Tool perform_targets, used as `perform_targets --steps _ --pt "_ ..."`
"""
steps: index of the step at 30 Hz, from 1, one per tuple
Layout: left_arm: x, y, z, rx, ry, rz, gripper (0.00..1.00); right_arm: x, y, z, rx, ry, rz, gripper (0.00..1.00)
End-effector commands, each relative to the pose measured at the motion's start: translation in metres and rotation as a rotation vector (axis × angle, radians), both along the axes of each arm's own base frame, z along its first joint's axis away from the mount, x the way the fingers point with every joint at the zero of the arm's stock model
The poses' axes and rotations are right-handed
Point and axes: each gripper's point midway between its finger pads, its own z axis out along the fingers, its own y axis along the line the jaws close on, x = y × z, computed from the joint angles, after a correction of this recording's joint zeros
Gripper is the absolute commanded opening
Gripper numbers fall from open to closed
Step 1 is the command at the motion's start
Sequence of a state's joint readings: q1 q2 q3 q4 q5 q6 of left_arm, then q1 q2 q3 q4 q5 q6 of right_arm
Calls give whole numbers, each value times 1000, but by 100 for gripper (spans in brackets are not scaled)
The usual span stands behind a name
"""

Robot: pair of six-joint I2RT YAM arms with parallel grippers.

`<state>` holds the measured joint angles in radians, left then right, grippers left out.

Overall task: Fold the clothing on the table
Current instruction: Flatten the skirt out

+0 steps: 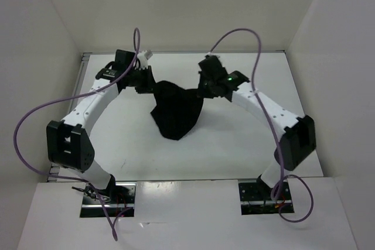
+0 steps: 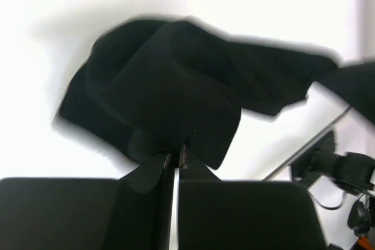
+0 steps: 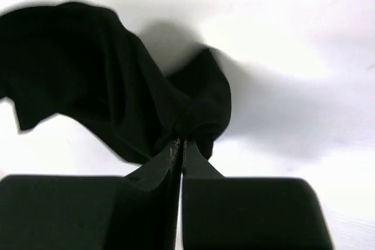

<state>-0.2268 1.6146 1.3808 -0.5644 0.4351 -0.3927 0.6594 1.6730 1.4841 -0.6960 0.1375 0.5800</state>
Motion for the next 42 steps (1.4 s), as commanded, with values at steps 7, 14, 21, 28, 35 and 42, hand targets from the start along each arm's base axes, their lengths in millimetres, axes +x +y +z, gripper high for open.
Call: perform_targets --steps 7,14,21,28,35,42 --pt "-6 5 94 -113 -221 -53 0 14 -103 81 -6 -175 -241 0" --pt "6 -7 77 -161 -195 -95 0 36 -129 102 -31 -252 -310 0" --pt "-43 -10 36 -134 -56 -142 0 16 -131 64 -57 -98 -281 0" --pt "-131 -5 -16 -123 139 -217 1 -44 -142 1 -103 146 -272 17" --pt "-154 -11 -63 -58 250 -243 32 -51 -147 -32 -145 203 -288 30" --pt "-129 -20 -64 -76 247 -216 35 -77 -96 -51 -44 308 -70 41"
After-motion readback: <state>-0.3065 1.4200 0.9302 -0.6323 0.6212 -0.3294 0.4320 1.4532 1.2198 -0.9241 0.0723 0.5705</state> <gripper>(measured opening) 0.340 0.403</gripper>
